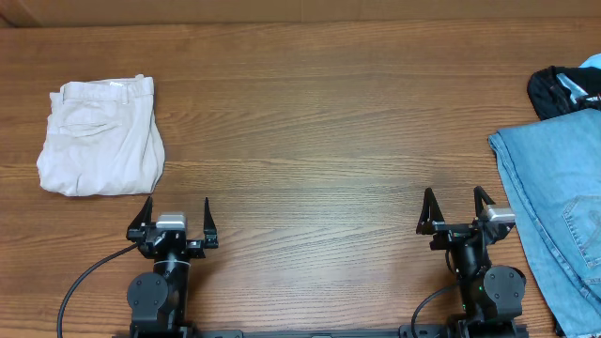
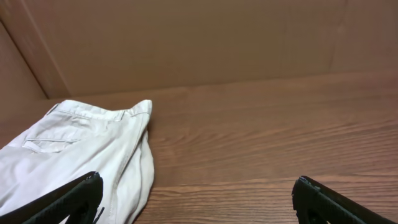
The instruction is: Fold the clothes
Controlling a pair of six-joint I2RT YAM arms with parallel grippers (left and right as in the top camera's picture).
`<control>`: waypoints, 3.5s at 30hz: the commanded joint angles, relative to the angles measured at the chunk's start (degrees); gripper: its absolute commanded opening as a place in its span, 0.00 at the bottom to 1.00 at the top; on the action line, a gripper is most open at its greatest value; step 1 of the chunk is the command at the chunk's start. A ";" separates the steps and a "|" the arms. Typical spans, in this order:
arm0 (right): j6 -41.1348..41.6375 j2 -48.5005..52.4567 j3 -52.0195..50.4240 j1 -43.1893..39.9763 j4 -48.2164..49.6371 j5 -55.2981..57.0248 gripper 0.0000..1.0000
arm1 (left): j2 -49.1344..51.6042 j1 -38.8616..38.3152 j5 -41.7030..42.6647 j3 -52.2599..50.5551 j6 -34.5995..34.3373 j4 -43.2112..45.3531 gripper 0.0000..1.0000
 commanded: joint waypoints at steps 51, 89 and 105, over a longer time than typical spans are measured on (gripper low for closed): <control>-0.20 -0.68 -0.61 -0.26 0.35 0.04 1.00 | -0.61 0.39 0.68 -0.39 0.92 0.31 1.00; -0.22 -0.68 -0.61 -0.26 0.35 0.07 1.00 | -0.59 0.39 0.72 -0.39 0.92 0.33 1.00; 0.22 -0.68 -0.20 -0.26 0.02 -0.37 1.00 | -0.59 0.39 1.09 -0.37 -6.62 0.42 1.00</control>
